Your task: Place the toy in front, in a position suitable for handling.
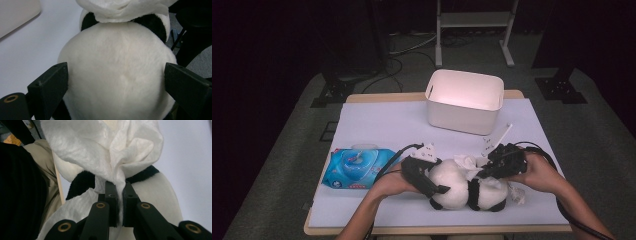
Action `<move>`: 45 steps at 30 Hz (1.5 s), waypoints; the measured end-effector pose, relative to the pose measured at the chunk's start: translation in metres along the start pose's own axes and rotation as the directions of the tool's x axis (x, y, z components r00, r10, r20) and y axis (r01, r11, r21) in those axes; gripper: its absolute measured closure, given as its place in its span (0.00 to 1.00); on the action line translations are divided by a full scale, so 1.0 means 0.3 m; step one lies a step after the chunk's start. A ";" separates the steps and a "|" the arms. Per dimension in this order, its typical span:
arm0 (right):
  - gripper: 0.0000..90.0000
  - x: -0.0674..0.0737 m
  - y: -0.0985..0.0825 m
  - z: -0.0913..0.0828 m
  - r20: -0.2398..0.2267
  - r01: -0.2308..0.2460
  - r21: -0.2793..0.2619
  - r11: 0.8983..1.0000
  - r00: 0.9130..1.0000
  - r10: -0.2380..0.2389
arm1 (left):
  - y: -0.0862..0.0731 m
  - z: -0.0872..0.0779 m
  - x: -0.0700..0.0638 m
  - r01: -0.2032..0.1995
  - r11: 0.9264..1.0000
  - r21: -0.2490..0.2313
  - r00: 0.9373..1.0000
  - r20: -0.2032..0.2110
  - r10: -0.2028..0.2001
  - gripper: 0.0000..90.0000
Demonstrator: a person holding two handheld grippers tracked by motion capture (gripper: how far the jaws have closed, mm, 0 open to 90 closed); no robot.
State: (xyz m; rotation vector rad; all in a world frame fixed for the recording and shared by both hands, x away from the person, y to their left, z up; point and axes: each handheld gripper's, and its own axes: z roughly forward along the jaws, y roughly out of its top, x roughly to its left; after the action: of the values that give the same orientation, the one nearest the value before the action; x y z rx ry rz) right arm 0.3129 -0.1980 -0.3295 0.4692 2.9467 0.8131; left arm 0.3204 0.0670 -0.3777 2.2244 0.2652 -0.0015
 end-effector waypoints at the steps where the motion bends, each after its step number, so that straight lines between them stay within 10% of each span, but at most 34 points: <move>1: 0.95 0.000 -0.006 -0.002 0.001 -0.005 -0.003 1.000 1.000 0.005 | 0.000 -0.003 0.000 0.002 1.000 -0.005 1.000 -0.001 -0.002 0.08; 26: 0.95 -0.037 -0.147 -0.075 0.045 -0.081 -0.080 0.994 0.995 0.084 | 0.017 0.008 -0.008 -0.022 1.000 -0.022 1.000 0.019 0.022 0.08; 33: 0.95 -0.010 -0.128 -0.098 0.080 -0.047 -0.075 0.996 0.995 0.053 | 0.049 0.011 -0.015 -0.043 0.998 -0.041 0.999 0.006 0.043 0.13; 45: 0.95 0.062 -0.050 -0.114 -0.002 0.040 -0.097 0.994 0.999 -0.040 | 0.093 0.019 -0.021 -0.051 0.998 -0.041 0.999 0.002 0.051 0.13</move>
State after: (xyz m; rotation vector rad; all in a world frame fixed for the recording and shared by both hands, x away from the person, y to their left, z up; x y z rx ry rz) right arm 0.2865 -0.2215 -0.3072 0.4011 2.8934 0.9485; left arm 0.3201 0.0447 -0.3588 2.1901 0.2052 0.0281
